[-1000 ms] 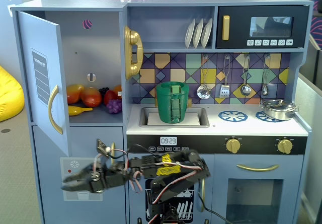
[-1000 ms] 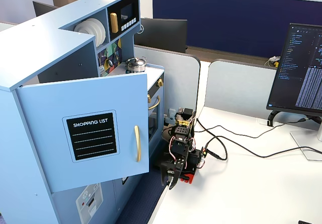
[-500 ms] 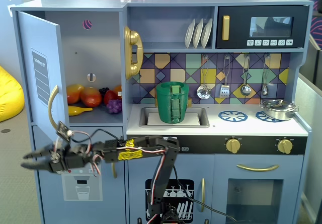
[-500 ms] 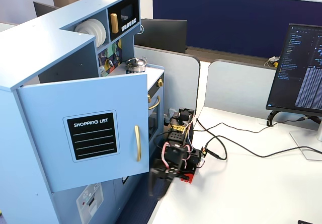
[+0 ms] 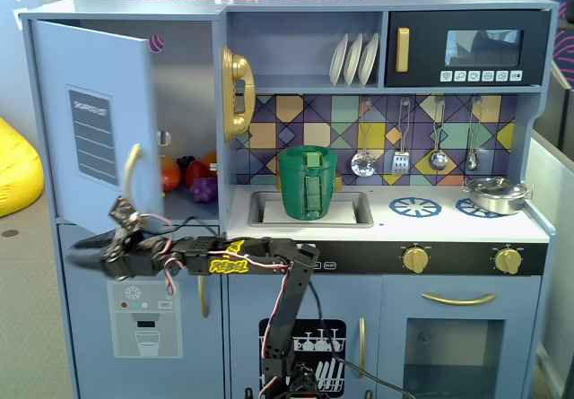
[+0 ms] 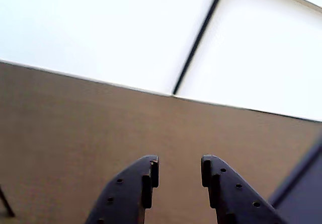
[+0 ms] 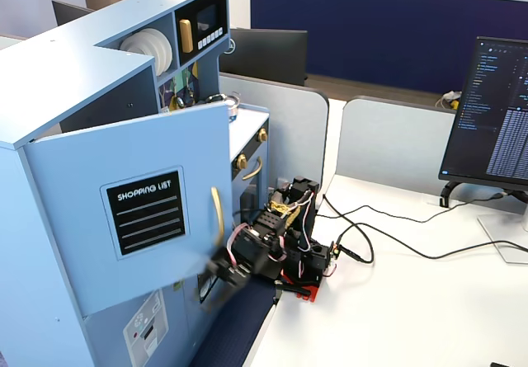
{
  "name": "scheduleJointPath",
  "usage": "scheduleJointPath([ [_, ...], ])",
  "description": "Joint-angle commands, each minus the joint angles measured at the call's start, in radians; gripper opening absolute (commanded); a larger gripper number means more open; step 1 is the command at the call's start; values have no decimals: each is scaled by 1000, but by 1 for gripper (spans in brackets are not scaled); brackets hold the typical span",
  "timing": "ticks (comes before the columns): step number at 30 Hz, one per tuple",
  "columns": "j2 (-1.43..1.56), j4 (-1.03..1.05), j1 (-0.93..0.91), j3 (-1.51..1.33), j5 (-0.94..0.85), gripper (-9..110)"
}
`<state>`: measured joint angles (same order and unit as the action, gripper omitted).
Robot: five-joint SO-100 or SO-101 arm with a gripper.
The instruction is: Close the left cabinet door
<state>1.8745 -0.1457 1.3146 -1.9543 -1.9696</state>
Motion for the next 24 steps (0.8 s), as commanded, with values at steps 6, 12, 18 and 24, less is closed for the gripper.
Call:
scheduleJointPath([
  [6,80,-123,-439,-18,64,0],
  [12,101,-103,-515,-21,100,0],
  [18,391,195,-410,-216,161,0],
  [24,798,676,-649,-531,216,0],
])
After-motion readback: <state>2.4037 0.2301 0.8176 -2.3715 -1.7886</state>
